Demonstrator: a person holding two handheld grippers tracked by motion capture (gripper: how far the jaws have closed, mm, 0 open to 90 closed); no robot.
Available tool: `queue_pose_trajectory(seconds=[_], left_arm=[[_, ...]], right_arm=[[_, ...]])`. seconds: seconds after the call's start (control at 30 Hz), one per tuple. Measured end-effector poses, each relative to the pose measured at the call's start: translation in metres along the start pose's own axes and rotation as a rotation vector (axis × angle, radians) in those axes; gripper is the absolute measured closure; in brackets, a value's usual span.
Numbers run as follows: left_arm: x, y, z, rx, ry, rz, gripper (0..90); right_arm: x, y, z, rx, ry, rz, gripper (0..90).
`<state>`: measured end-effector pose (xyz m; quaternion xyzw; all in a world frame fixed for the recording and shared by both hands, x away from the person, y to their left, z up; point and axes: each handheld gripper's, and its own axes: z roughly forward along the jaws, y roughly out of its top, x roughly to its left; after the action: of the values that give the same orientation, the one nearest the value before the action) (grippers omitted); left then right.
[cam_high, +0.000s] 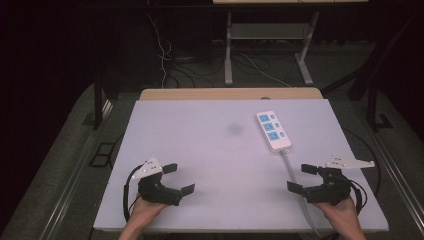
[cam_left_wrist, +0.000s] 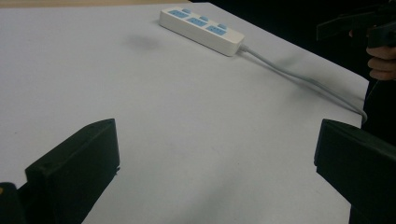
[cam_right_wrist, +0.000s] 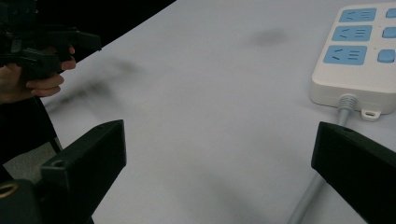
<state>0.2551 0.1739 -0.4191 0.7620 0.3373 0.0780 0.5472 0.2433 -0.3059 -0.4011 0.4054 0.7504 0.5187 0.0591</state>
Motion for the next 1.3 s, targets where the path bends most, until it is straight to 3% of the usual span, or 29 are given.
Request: queue_pose_trajectory(seconds=[0.7, 1.3], left_arm=[[0.0001, -0.0008, -0.0010, -0.003, 0.016, -0.009, 0.0], [0.0005, -0.0018, -0.0017, -0.002, 0.027, -0.021, 0.0]], right_arm=[[0.0001, -0.0014, -0.0009, 0.007, 0.003, 0.009, 2.9], [-0.0010, 0.0033, 0.0018, 0.045, -0.003, 0.006, 2.9]])
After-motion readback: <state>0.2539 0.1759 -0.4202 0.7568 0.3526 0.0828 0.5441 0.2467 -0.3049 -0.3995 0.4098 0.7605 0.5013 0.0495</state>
